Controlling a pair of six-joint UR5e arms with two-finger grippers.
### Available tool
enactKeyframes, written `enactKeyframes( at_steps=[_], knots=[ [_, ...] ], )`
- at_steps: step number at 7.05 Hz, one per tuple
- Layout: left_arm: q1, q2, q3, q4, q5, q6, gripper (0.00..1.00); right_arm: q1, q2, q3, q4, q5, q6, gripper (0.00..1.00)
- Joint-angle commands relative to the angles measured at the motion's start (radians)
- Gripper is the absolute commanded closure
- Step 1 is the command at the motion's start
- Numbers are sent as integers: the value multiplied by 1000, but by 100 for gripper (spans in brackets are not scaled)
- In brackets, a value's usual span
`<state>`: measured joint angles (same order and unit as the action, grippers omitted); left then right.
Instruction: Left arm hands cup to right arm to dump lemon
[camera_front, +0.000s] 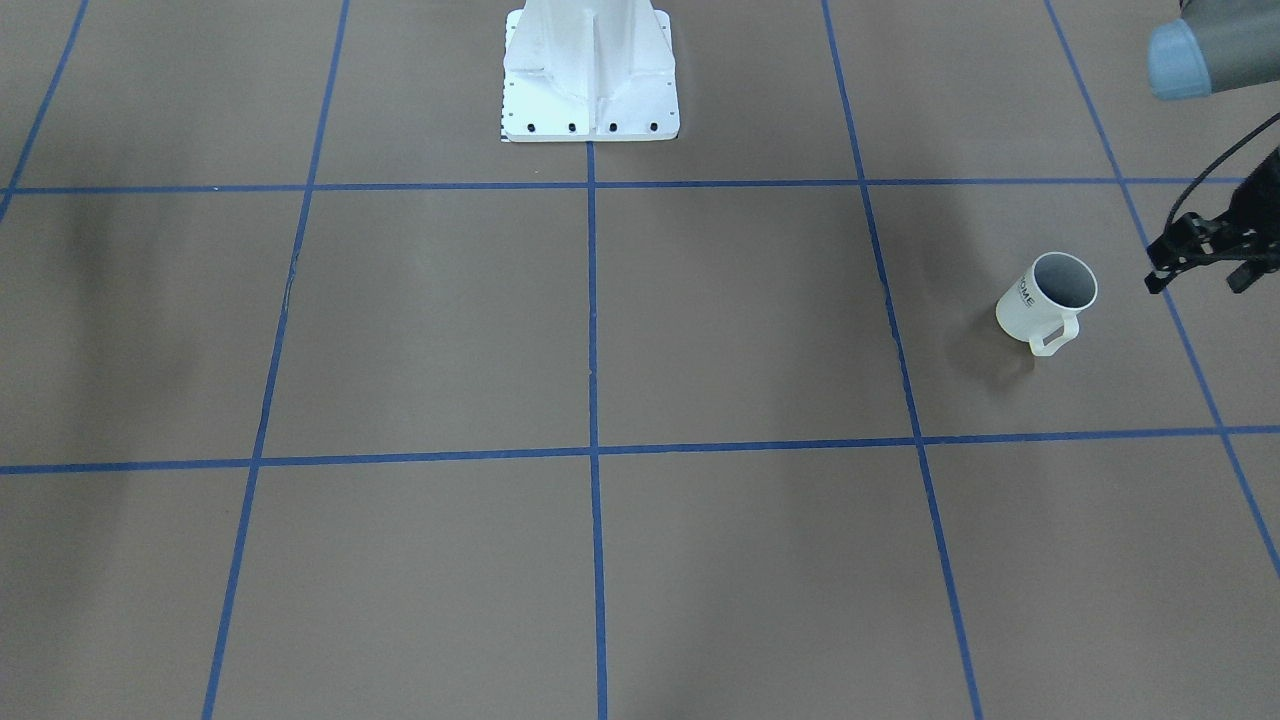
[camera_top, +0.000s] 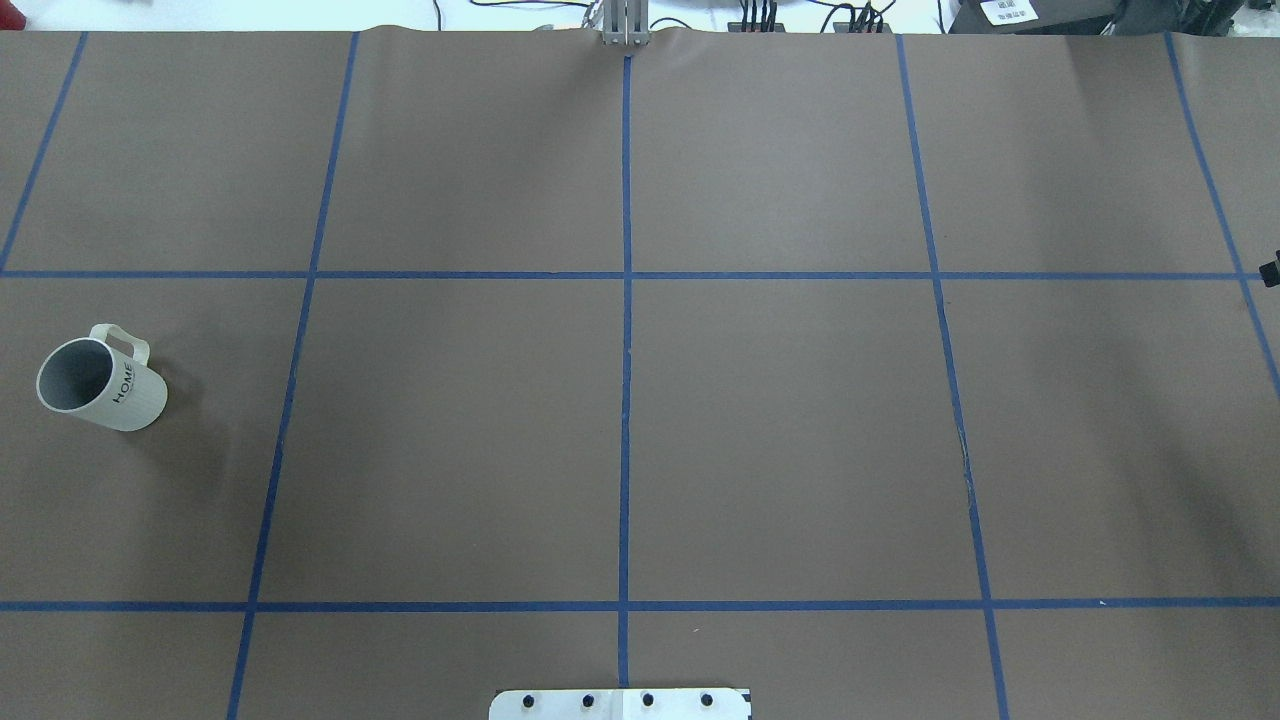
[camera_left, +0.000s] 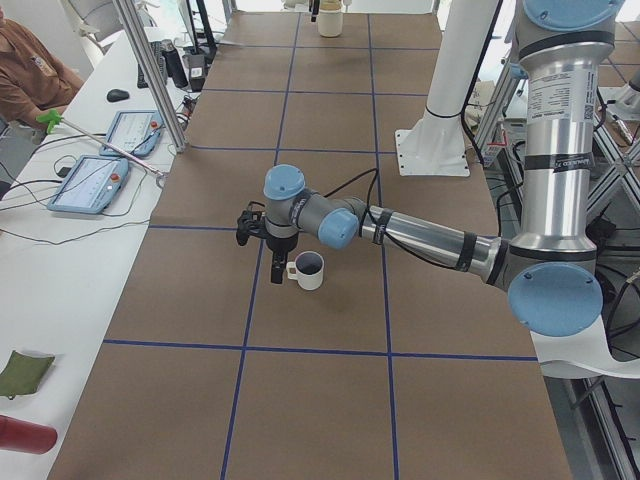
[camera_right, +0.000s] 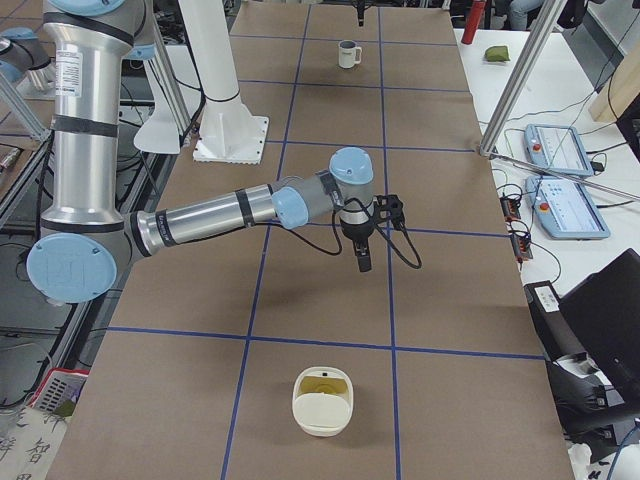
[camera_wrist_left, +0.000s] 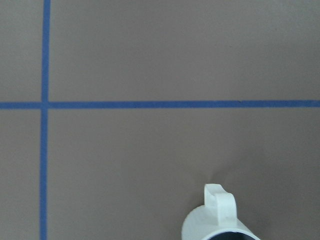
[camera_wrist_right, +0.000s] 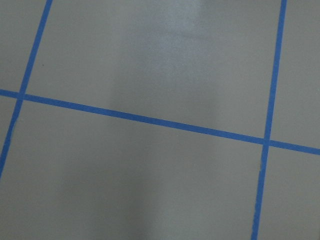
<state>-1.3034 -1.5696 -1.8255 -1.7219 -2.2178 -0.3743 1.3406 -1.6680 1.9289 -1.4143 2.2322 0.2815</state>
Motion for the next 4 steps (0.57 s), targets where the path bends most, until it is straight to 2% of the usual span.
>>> enactKeyframes(
  at_steps=[1, 2, 3, 4],
  knots=[
    [-194, -96, 82, 177, -3, 341, 0, 113, -13, -59, -15, 4, -167, 0],
    [-242, -90, 109, 177, -25, 351, 0, 185, -47, -89, -20, 41, -256, 0],
    [-261, -78, 114, 182, -78, 401, 0, 256, -83, -99, -23, 154, -321, 0],
    [-263, -22, 106, 165, -88, 466, 0, 271, -132, -97, -21, 211, -323, 0]
  ],
)
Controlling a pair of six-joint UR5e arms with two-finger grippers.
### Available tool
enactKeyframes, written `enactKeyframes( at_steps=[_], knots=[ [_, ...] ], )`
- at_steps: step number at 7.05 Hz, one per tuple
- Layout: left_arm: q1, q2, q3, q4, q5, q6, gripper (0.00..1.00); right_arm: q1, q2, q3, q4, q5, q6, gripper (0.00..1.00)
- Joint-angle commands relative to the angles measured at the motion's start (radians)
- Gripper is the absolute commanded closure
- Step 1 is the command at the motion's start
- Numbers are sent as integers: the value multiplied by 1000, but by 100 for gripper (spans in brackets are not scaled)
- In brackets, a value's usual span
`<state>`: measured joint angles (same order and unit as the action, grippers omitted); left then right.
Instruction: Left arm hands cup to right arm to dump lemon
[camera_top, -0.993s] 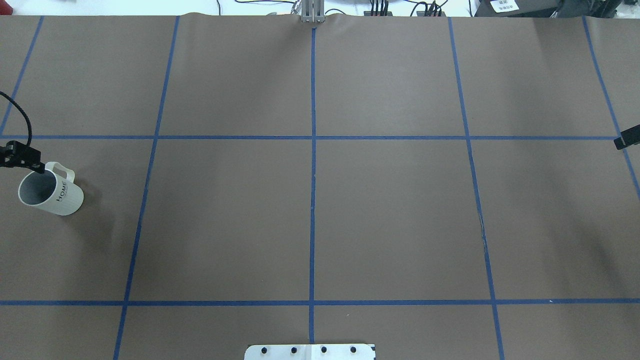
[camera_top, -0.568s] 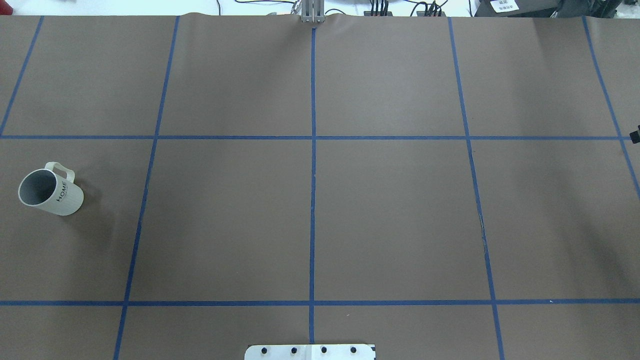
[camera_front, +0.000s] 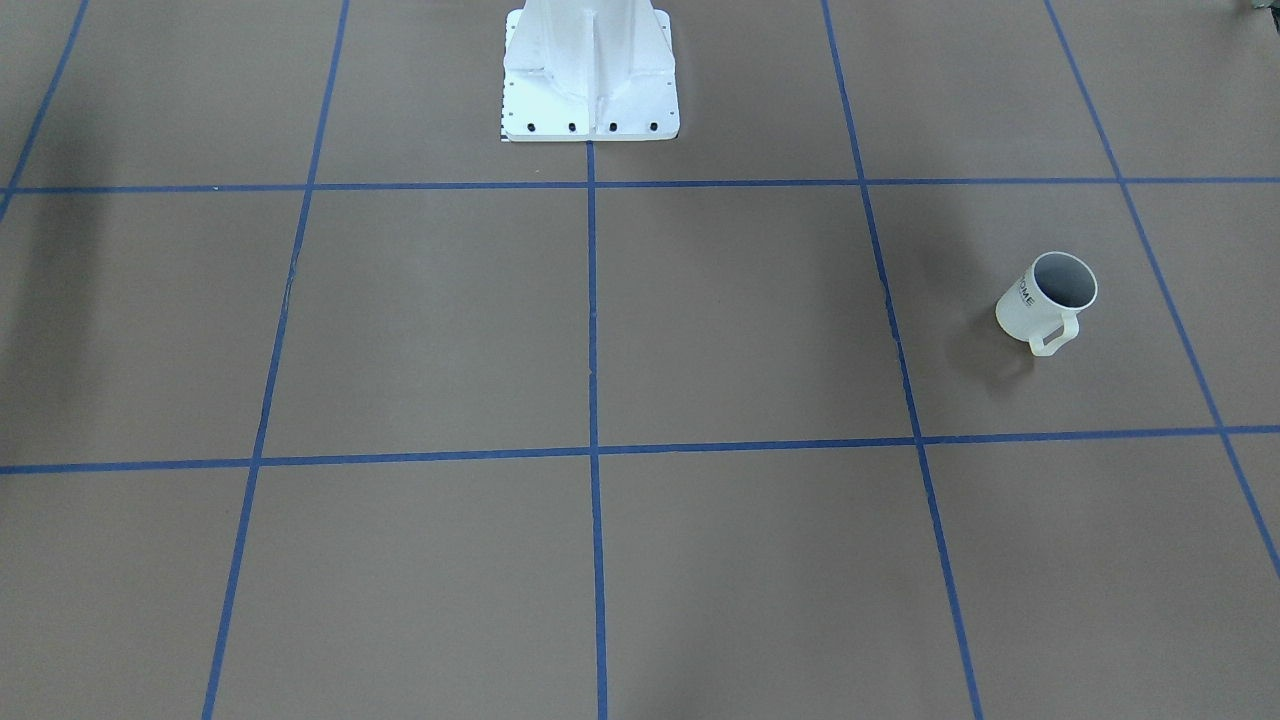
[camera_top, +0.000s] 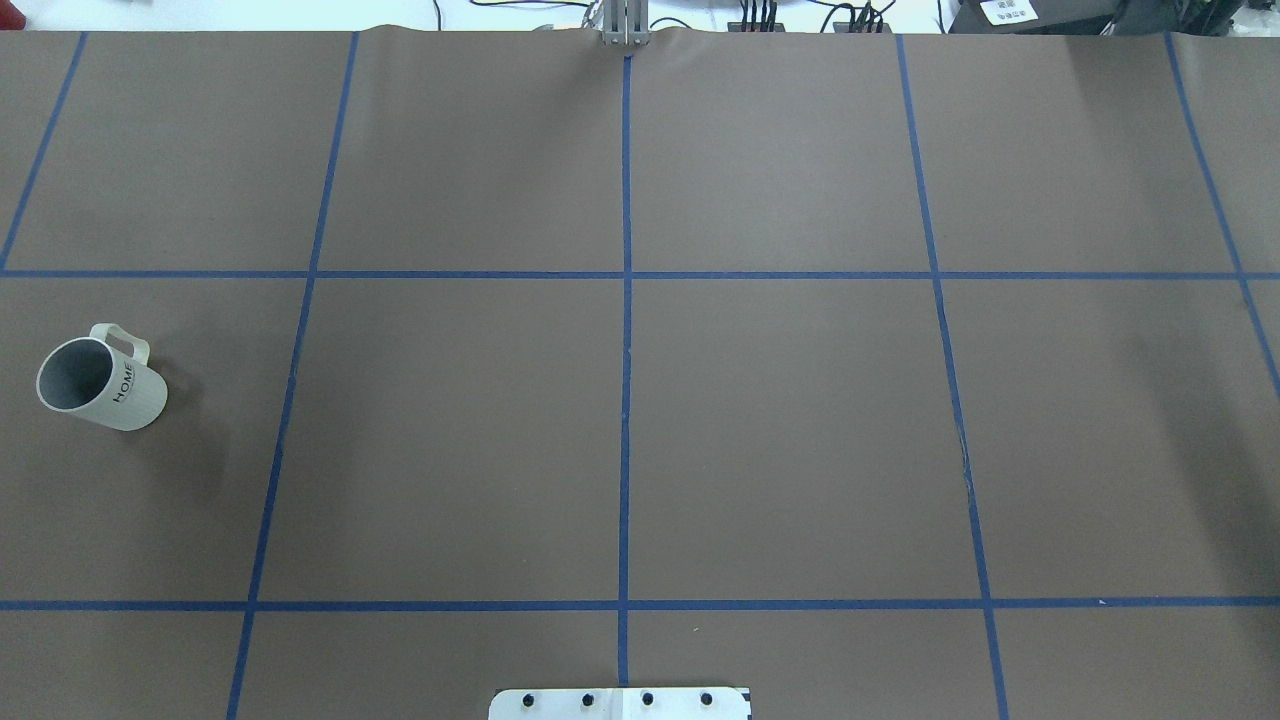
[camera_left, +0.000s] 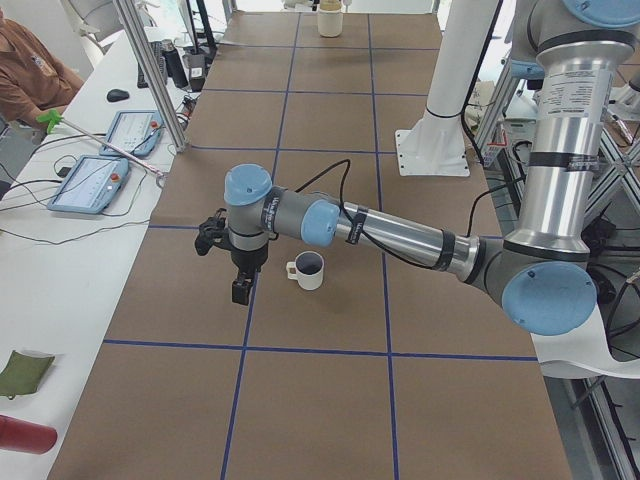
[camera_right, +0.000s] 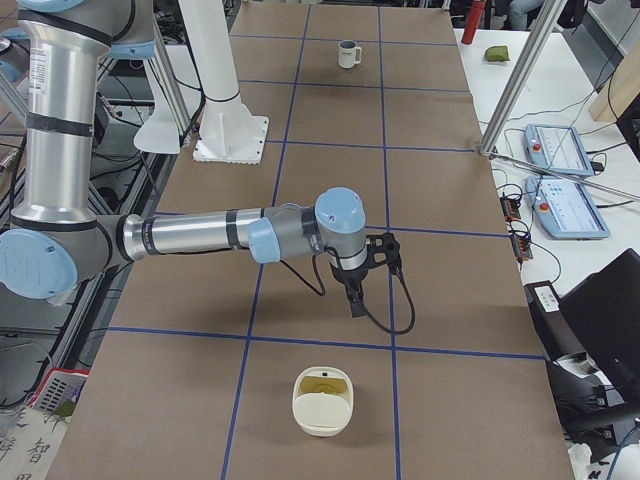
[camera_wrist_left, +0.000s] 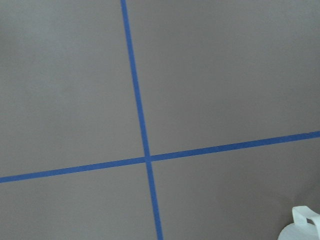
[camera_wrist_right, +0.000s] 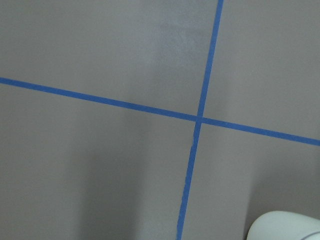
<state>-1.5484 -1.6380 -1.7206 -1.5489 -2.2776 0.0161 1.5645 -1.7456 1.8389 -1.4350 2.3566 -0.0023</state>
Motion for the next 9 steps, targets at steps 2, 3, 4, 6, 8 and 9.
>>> enactKeyframes(
  at_steps=[2, 3, 4, 6, 8, 9],
  knots=[
    [-10, 89, 85, -65, -14, 76, 0, 48, -112, 0, 10, 90, -35, 0],
    [-10, 89, 70, -60, -25, 65, 0, 48, -106, -4, 10, 83, -27, 0],
    [-12, 89, 55, -53, -55, 62, 0, 48, -101, -6, 5, 64, -27, 0],
    [-10, 80, 53, -51, -54, 59, 0, 48, -100, -4, 1, 58, -25, 0],
    [-10, 81, 50, -51, -53, 61, 0, 48, -92, 6, -18, 59, -25, 0],
    [-10, 80, 50, -51, -51, 59, 0, 48, -53, 8, -77, 56, -24, 0]
  ],
)
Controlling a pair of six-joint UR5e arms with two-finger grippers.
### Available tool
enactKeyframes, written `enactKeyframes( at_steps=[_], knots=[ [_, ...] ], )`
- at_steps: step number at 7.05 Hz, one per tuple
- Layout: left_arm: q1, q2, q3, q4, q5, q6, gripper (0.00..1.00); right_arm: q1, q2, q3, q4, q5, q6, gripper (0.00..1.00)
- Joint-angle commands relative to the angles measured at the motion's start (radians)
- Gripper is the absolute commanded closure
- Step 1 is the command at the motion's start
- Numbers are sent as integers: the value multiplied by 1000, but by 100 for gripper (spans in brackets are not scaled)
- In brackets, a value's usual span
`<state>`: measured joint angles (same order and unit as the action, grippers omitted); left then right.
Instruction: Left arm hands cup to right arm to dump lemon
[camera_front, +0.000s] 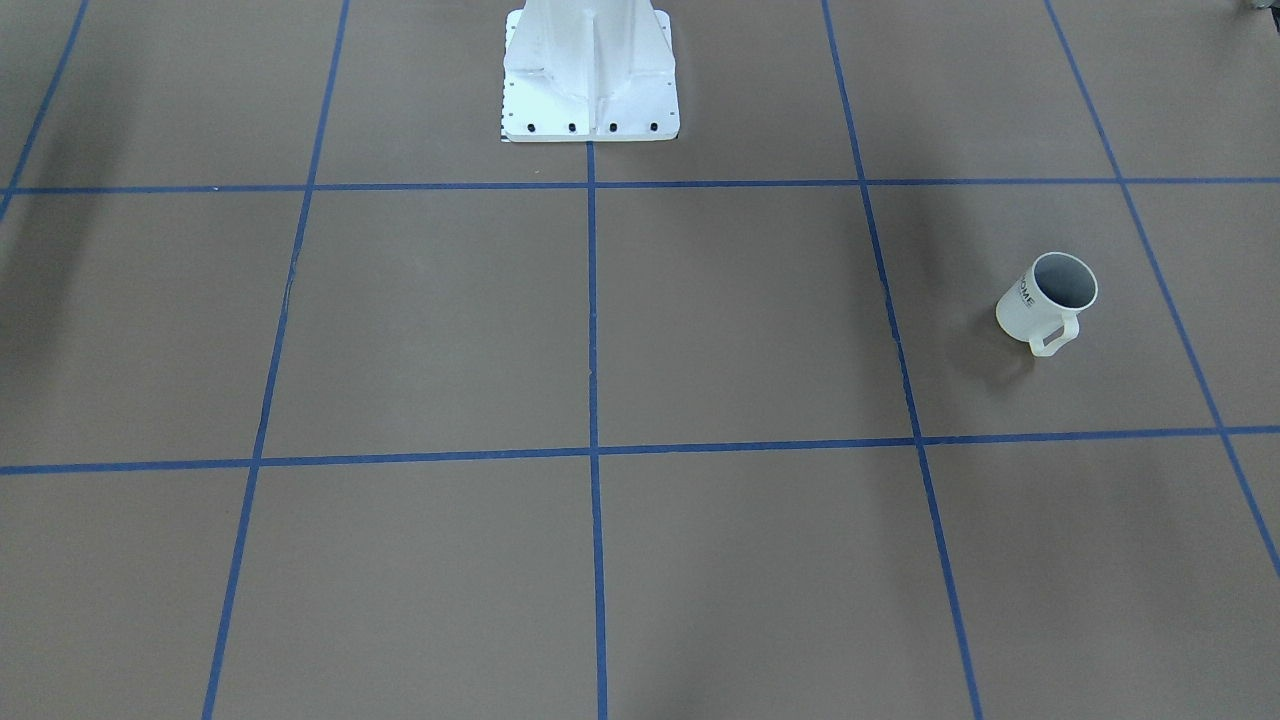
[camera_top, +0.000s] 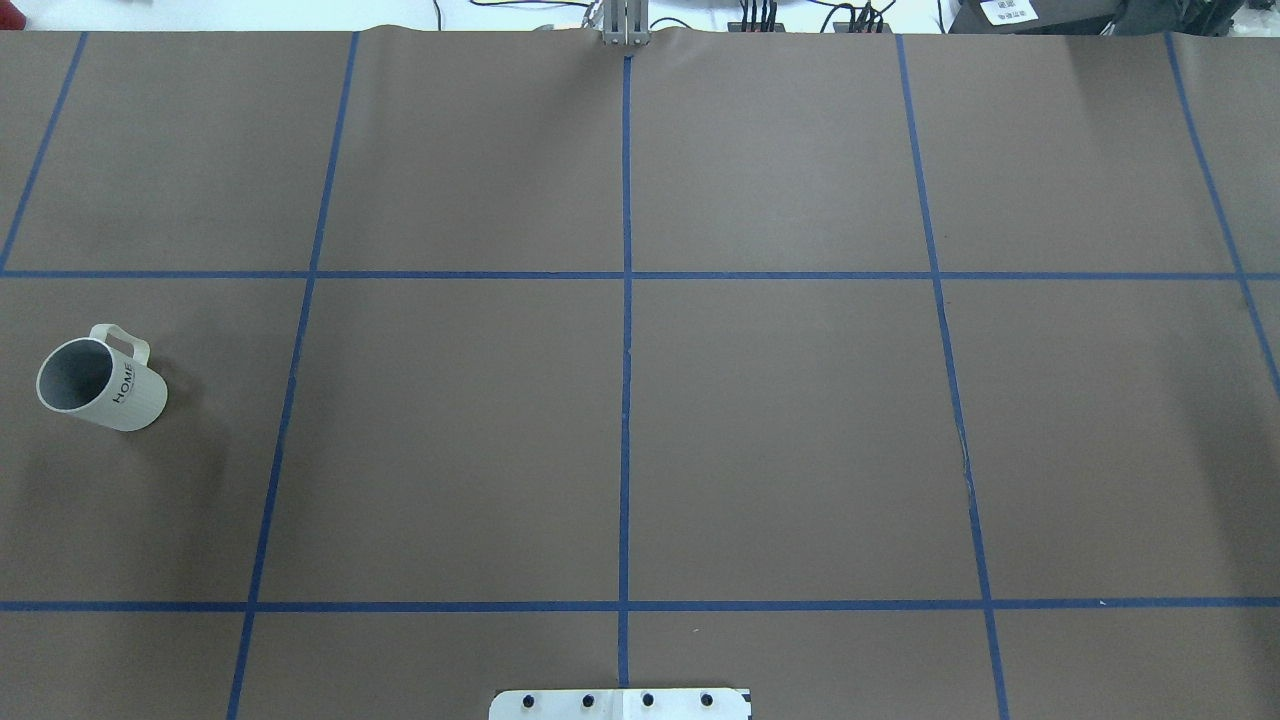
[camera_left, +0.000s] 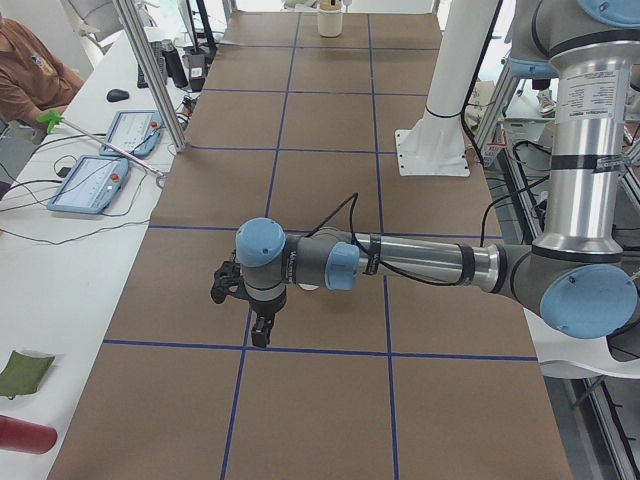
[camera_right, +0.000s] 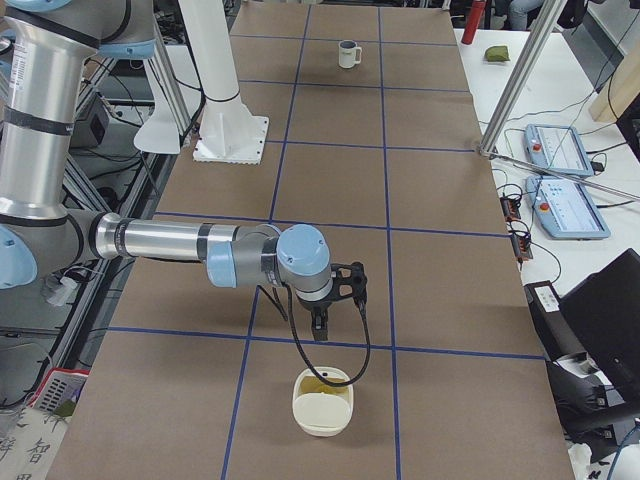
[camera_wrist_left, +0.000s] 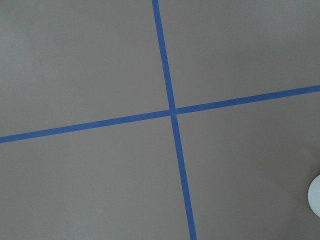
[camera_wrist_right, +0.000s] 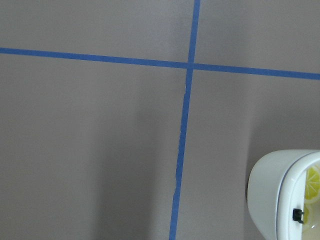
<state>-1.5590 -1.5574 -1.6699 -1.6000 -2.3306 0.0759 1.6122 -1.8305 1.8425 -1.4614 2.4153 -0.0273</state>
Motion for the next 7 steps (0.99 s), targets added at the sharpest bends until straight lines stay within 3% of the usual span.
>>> enactKeyframes(
  at_steps=[1, 3, 7],
  knots=[
    [1, -1, -2, 0, 2, -1, 0, -12, 90, 4, -151, -10, 0, 0],
    [1, -3, -1, 0, 4, 1, 0, -14, 100, 3, -163, -98, -14, 0],
    [1, -6, 1, 2, 5, 1, 0, -15, 103, -5, -160, -97, -8, 0]
  ],
)
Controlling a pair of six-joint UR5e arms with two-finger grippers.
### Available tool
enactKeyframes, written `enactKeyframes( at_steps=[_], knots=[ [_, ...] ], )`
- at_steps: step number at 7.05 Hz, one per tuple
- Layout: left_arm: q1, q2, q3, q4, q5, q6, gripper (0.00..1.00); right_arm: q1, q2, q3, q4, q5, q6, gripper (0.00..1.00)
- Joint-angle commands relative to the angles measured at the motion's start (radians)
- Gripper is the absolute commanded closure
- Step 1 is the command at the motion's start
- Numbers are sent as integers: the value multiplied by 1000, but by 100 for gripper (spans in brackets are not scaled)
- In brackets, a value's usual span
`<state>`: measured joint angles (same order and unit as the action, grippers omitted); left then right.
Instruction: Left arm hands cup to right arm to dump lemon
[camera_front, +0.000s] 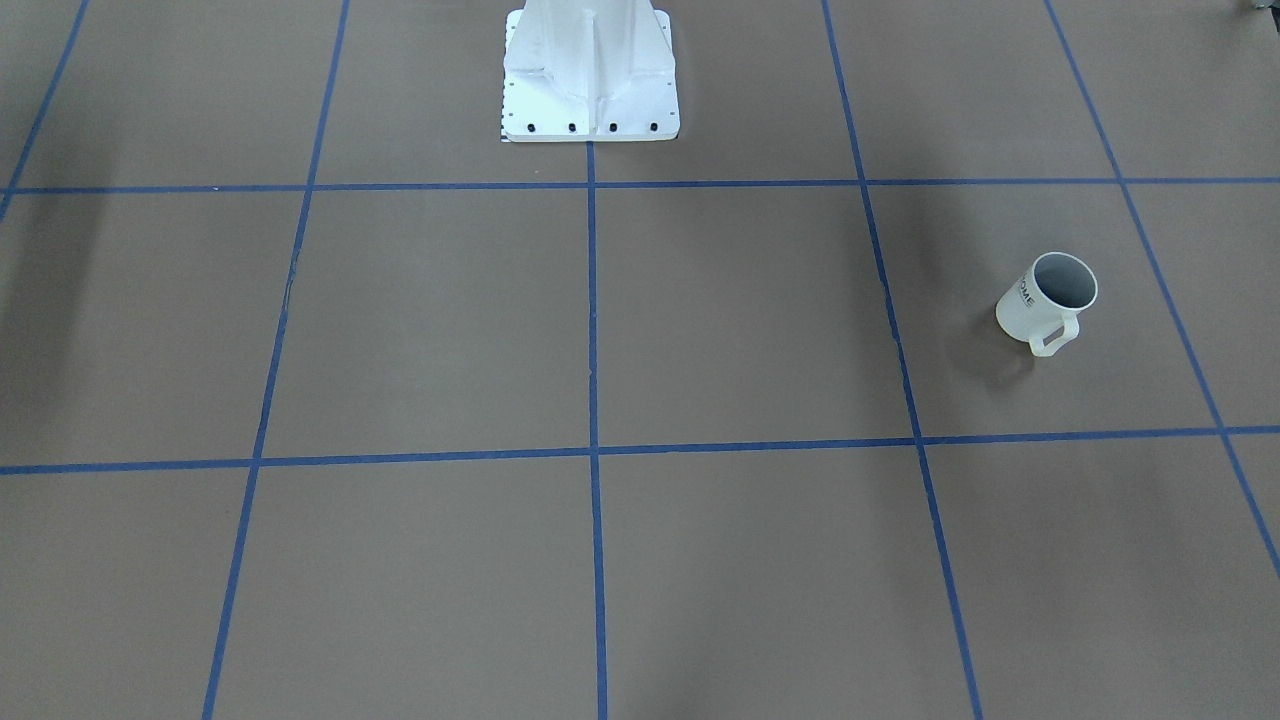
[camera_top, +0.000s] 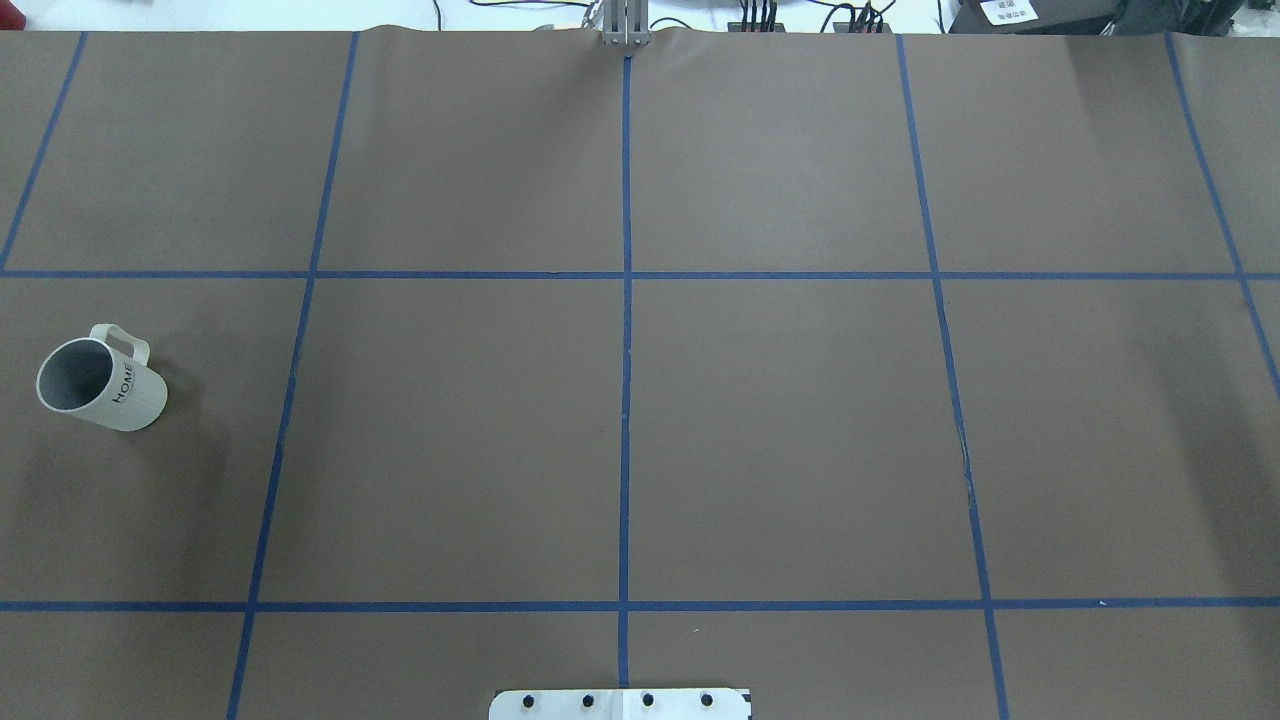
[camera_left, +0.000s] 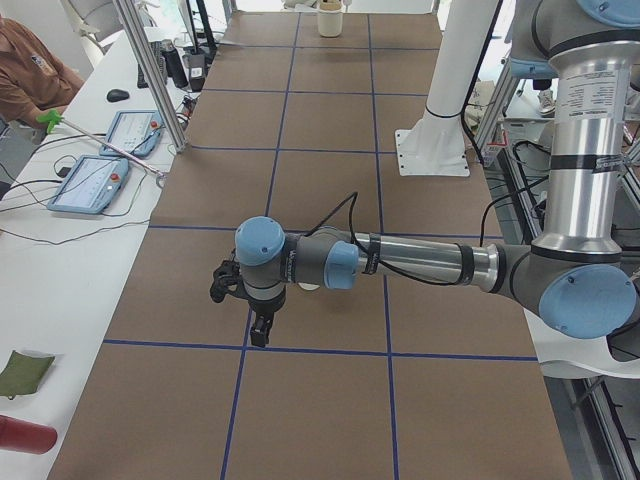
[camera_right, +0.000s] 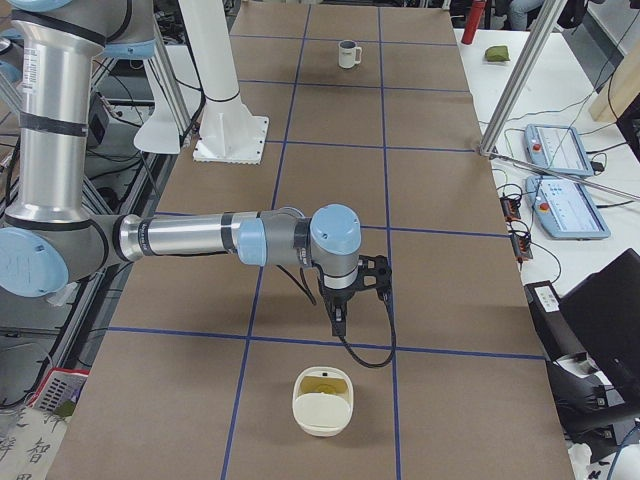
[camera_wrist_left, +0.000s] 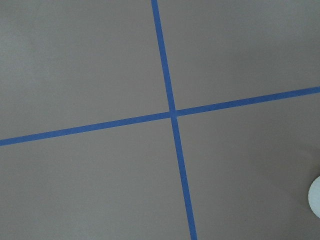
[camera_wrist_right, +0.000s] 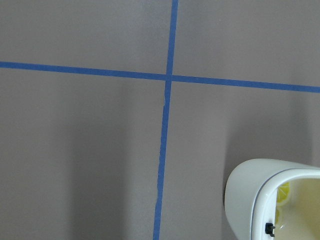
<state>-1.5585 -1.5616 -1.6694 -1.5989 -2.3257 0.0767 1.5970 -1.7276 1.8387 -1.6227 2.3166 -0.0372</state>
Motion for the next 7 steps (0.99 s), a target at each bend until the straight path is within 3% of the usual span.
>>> enactKeyframes(
  at_steps=[1, 7],
  knots=[
    [0, -1, 2, 2, 0, 0, 0, -3, 0, -1, 1, 1, 3, 0],
    [2, -6, 11, 2, 0, 0, 0, -3, 0, -1, 1, 6, 5, 0]
  ],
)
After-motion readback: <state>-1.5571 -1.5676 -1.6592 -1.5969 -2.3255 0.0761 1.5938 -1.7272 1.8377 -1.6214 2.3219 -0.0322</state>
